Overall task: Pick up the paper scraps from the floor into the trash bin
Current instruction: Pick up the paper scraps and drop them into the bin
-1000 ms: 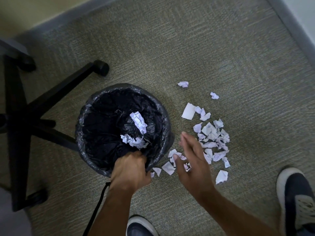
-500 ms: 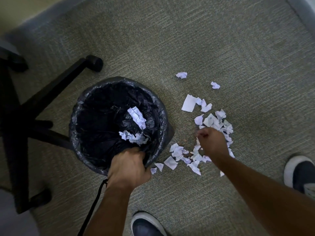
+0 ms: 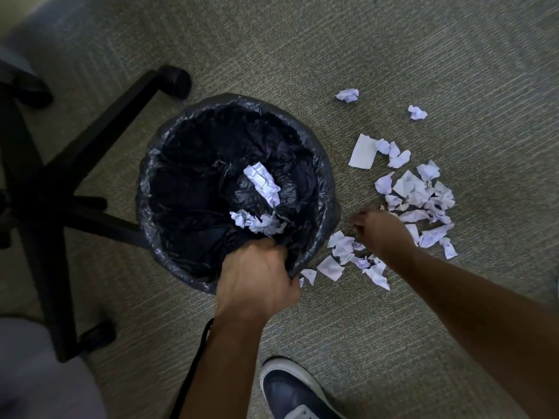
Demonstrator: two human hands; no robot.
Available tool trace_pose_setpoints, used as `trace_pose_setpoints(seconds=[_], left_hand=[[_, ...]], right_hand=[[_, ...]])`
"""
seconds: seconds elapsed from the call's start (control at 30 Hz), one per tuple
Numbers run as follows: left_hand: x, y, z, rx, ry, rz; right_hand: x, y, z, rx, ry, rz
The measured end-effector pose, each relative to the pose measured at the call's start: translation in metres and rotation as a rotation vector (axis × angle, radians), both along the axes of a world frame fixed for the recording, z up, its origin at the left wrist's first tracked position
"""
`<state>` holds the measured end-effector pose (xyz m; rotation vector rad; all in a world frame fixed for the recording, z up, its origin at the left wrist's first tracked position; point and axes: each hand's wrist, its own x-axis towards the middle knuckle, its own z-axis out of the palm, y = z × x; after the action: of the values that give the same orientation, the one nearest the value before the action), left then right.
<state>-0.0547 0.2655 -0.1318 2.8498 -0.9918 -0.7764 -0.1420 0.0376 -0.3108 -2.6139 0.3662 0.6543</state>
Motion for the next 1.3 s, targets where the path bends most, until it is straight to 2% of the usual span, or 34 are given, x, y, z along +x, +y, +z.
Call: trace_pose_setpoints(seconds=[0.3, 0.5, 0.77, 0.9, 1.03, 1.1, 1.2, 1.23, 1.3], left_hand=[[0.002, -0.001, 0.003, 0.017, 0.011, -0.01], [0.001, -0.001, 0.001, 0.03, -0.013, -0.01], [0.001, -0.003, 0.005, 0.047, -0.001, 0.003], [0.001, -0.002, 0.004, 0.059, -0.002, 0.0], [0.001, -0.002, 0.003, 0.054, 0.003, 0.001], [0.001, -0.002, 0.003, 0.051, 0.009, -0.002], [0.001, -0.002, 0.002, 0.052, 0.009, -0.003], [0.001, -0.002, 0.003, 0.056, 0.001, -0.005], [0.001, -0.003, 0.004, 0.073, -0.007, -0.013]], right_hand=[[-0.009, 0.004, -0.002, -0.175, -0.007, 0.248], [-0.009, 0.007, 0.0, -0.169, -0.157, 0.366], [-0.014, 0.012, -0.01, -0.192, -0.251, 0.344], [-0.02, 0.012, -0.011, -0.185, -0.12, 0.254], [-0.024, 0.003, -0.023, -0.133, 0.01, 0.306], [-0.025, -0.002, -0.022, -0.009, 0.01, 0.158], [-0.019, 0.0, 0.01, 0.283, -0.179, -0.537], [-0.015, 0.002, 0.024, 0.379, -0.266, -0.711], [-0.002, 0.008, 0.049, 0.554, -0.419, -0.895]])
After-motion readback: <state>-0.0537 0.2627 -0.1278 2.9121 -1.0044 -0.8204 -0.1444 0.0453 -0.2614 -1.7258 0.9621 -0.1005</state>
